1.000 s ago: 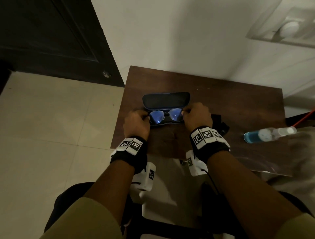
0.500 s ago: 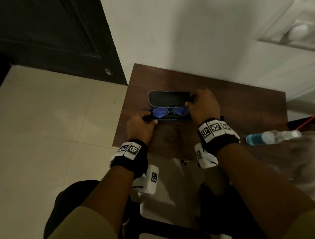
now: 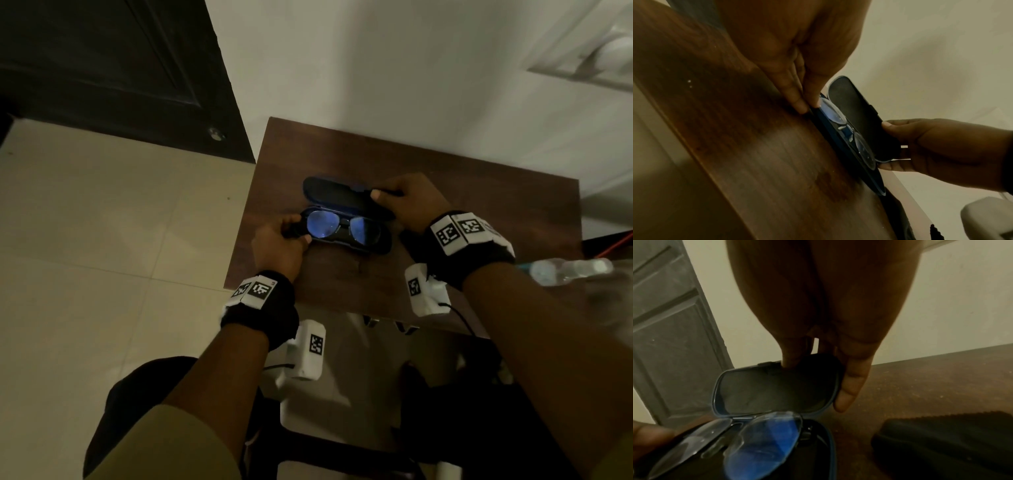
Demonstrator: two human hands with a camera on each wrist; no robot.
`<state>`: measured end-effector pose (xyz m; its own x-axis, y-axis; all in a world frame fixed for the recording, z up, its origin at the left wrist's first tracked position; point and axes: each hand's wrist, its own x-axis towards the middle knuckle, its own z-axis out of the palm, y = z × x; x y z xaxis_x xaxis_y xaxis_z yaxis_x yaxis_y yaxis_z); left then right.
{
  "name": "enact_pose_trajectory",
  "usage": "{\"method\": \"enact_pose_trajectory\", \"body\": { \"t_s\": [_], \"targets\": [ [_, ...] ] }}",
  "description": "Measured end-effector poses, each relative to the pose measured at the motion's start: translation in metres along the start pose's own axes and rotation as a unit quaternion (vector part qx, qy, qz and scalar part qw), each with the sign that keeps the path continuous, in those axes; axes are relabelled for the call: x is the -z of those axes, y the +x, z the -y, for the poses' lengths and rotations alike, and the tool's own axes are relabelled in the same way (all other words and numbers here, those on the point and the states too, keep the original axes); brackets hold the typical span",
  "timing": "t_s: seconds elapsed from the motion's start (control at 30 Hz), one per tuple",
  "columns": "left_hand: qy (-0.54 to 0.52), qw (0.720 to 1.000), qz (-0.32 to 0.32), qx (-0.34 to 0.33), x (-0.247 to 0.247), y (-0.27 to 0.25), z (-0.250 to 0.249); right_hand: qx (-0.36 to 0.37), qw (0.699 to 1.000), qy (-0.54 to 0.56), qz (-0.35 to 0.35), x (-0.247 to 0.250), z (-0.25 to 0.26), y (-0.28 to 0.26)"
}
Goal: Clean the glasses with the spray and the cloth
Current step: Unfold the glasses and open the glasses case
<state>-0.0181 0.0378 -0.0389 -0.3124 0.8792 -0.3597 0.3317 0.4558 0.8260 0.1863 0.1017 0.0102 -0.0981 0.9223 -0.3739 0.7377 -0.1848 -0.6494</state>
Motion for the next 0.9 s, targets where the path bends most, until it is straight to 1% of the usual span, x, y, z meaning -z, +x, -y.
{"method": "enact_pose_trajectory", "body": {
  "t_s": [0.13, 0.2, 0.3, 0.37, 0.47, 0.6, 0.7, 0.8, 0.9],
  "targets": [
    [-0.044, 0.998, -0.012, 0.031, -0.001, 0.002, 0.000, 0.011, 0.998, 0.038, 0.044, -0.008, 0.003, -0.016],
    [-0.050, 0.999, -0.003, 0.021, -0.001, 0.001, -0.002, 0.016, 0.998, 0.023, 0.050, -0.014, 0.001, -0.022],
    [-0.032, 0.999, 0.021, -0.009, 0.001, 0.002, -0.002, 0.008, 0.998, 0.002, 0.062, -0.022, 0.001, -0.026],
    [-0.028, 0.999, 0.039, -0.012, 0.002, 0.002, 0.000, 0.006, 0.996, -0.035, 0.078, -0.026, 0.000, -0.027],
    [-0.055, 0.996, 0.070, 0.004, 0.002, 0.001, 0.002, 0.013, 0.993, -0.085, 0.086, -0.032, -0.001, -0.027],
    [-0.135, 0.986, 0.083, 0.054, 0.003, 0.002, -0.002, 0.045, 0.989, -0.123, 0.075, -0.036, -0.003, -0.029],
    [-0.142, 0.986, 0.074, 0.048, 0.000, 0.004, 0.001, 0.071, 0.983, -0.153, 0.071, -0.038, -0.003, -0.030],
    [-0.138, 0.987, 0.055, 0.060, -0.004, 0.009, 0.008, 0.085, 0.977, -0.183, 0.071, -0.041, -0.003, -0.032],
    [-0.114, 0.991, 0.036, 0.062, -0.008, 0.013, 0.009, 0.094, 0.976, -0.188, 0.061, -0.046, -0.005, -0.032]
  ]
}}
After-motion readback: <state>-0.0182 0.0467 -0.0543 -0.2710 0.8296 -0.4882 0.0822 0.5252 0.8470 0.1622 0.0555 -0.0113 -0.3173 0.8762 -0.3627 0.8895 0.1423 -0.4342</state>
